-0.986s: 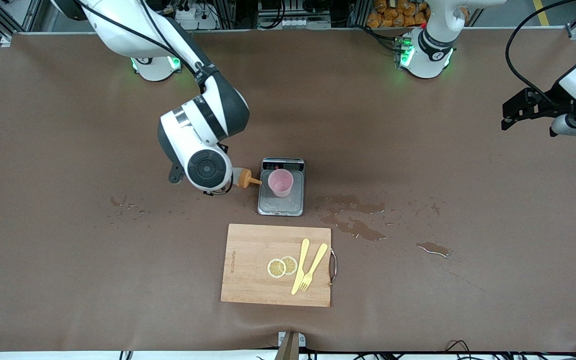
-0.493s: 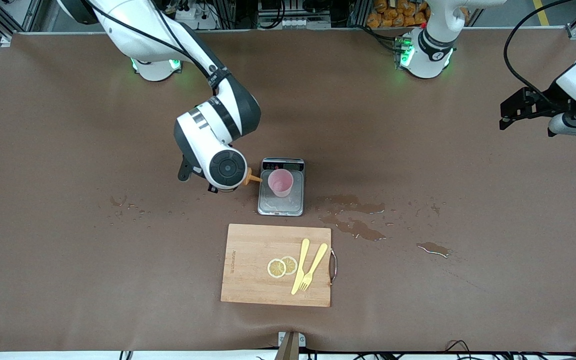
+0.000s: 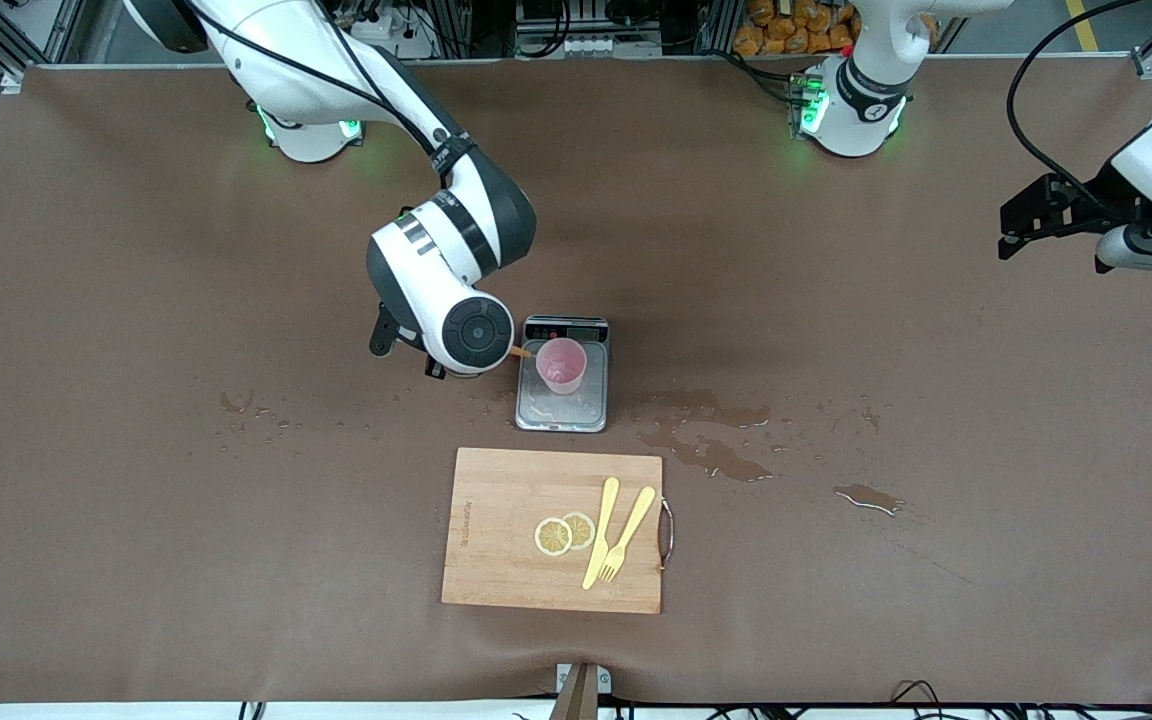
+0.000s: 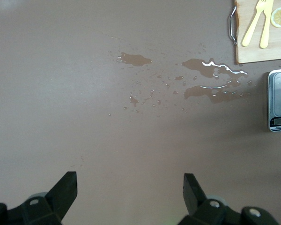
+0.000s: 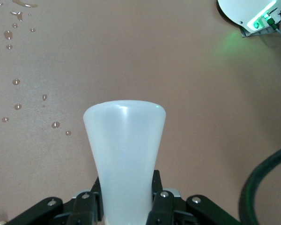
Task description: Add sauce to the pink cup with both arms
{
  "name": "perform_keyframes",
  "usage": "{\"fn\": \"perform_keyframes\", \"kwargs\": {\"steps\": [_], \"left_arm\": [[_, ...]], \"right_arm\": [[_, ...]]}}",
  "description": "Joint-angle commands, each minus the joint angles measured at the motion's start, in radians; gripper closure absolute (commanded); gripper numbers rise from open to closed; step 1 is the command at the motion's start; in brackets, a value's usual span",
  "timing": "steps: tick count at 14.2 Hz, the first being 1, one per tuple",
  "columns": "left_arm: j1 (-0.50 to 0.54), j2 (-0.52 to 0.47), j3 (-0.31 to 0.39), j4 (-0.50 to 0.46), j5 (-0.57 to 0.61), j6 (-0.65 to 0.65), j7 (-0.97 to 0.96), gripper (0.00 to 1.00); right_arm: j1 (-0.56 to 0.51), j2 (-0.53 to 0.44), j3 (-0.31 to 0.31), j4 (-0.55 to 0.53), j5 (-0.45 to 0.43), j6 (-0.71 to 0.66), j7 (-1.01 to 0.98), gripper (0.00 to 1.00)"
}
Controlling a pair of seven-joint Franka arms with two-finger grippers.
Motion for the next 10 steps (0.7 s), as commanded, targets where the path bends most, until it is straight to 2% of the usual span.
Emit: {"fn": "perform_keyframes", "kwargs": {"steps": [1,4,5,10], "left_arm": [[0.001,-0.014,-0.004,-0.004,-0.009,0.003,-0.007,0.0],[0.003,-0.014,-0.009,-0.002,-0.009,0.003,-0.007,0.0],[0.003,-0.014,-0.009,-0.004,-0.009,0.003,-0.007,0.0],[0.003,-0.014,-0.01,-0.004,-0.009,0.003,-0.007,0.0]], "right_arm": [[0.012,0.0,-0.006,0.02,-0.019,-0.023,0.02,0.67],[-0.004,-0.005,-0.005,0.02,-0.013,-0.019,0.011,0.66],[-0.02,-0.009,-0.002,0.023,-0.001,-0.016,0.006,0.6],[-0.053,-0.014,0.003,0.053,0.015,-0.005,-0.025,0.6]]}}
